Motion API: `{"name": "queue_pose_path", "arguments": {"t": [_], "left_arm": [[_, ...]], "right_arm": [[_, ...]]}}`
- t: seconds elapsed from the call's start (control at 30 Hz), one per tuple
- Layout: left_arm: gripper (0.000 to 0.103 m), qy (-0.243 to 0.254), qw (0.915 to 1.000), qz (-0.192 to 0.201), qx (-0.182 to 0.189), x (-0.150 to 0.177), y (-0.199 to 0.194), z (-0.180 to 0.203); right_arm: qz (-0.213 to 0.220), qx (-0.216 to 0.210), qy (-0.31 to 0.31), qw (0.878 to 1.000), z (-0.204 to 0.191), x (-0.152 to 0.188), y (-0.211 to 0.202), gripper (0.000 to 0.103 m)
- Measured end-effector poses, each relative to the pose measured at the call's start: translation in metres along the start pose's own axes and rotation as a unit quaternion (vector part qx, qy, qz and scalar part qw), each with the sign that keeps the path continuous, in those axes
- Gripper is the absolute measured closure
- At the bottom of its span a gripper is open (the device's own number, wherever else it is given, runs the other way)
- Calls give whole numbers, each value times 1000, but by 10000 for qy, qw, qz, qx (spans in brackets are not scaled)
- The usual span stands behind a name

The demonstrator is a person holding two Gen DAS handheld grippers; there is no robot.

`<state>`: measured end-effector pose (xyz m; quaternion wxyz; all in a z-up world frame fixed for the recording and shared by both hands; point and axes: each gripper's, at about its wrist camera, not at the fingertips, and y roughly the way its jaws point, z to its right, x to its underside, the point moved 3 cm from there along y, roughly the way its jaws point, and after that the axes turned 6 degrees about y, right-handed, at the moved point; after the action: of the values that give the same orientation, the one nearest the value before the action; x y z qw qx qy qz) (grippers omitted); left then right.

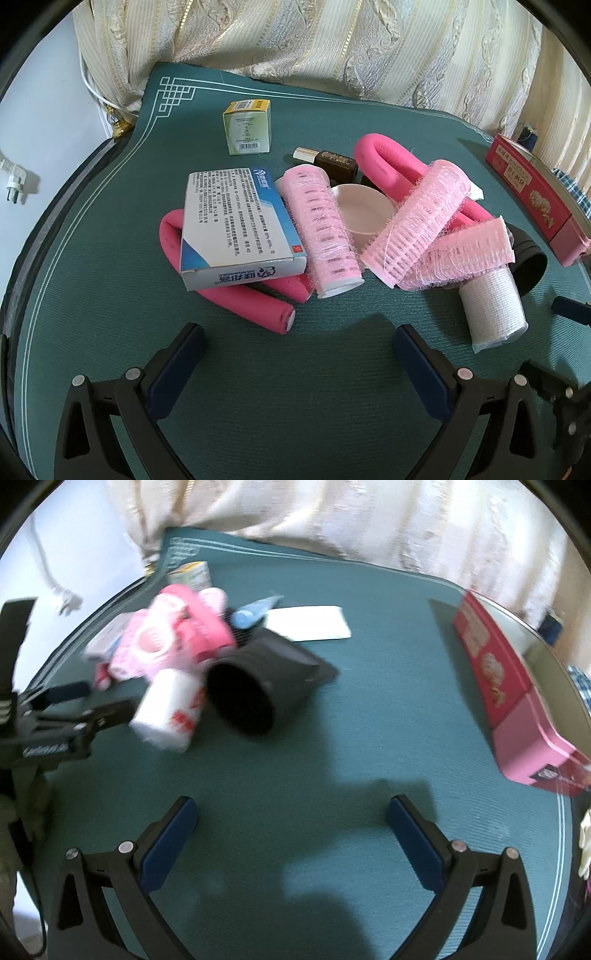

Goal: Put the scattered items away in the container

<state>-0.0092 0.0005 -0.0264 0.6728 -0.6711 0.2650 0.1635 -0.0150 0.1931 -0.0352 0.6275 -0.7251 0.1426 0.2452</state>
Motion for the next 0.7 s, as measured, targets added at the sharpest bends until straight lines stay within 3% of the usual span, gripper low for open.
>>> {"name": "queue_pose_path", "arguments": {"t": [0.2, 0.4, 0.53, 0.7], "left_arm": [[0, -65, 9999, 48, 89, 0, -3, 0], [0, -538, 9980, 157, 306, 2, -10, -20], [0, -711, 9972, 166, 185, 4, -12, -35], [0, -1010, 9945, 207, 182, 7, -14, -54]], "right_arm": [[21, -373, 363, 9986, 4, -2, -4, 4], [25, -1092, 597, 9922, -7, -4, -11, 38], [126, -921, 823, 9923, -7, -13, -8, 46], [326, -711, 1048, 9914, -4, -29, -7, 46]]}}
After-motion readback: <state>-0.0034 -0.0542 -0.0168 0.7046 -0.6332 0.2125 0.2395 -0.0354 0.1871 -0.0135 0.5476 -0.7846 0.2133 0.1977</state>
